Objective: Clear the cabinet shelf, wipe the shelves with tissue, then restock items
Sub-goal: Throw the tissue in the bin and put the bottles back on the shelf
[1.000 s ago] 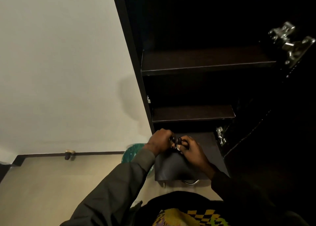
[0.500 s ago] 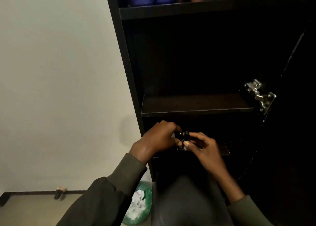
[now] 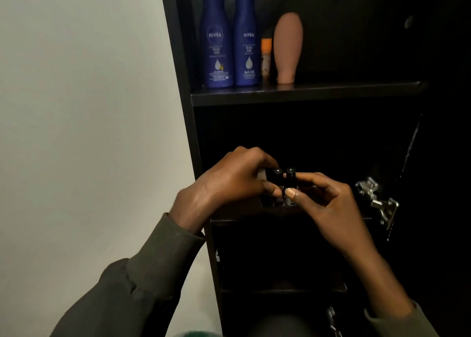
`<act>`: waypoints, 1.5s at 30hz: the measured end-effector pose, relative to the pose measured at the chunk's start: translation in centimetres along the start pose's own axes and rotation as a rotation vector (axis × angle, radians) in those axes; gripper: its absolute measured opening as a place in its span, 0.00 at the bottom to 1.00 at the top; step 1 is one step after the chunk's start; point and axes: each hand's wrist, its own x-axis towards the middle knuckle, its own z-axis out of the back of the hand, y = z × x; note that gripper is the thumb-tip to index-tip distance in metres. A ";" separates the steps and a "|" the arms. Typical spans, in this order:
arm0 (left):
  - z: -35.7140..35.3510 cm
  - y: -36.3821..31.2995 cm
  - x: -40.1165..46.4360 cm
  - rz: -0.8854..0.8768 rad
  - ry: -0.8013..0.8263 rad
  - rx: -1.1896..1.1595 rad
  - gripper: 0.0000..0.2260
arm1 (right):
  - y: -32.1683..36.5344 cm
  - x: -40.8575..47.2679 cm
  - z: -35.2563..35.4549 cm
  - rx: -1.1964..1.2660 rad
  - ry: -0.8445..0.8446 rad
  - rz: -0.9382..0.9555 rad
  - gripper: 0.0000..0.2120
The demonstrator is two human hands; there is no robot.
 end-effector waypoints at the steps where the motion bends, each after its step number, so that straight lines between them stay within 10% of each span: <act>1: 0.6 -0.3 0.2 -0.007 -0.016 0.011 0.23 | 0.7 0.4 0.2 -0.010 -0.012 0.029 0.18; 17: 14.2 -6.2 5.1 -0.101 -0.152 -0.083 0.10 | 13.5 11.6 4.6 -0.134 -0.224 0.060 0.17; 45: 15.7 -6.8 7.1 -0.015 -0.155 -0.066 0.10 | 12.3 19.3 4.1 -0.659 -0.274 -0.184 0.15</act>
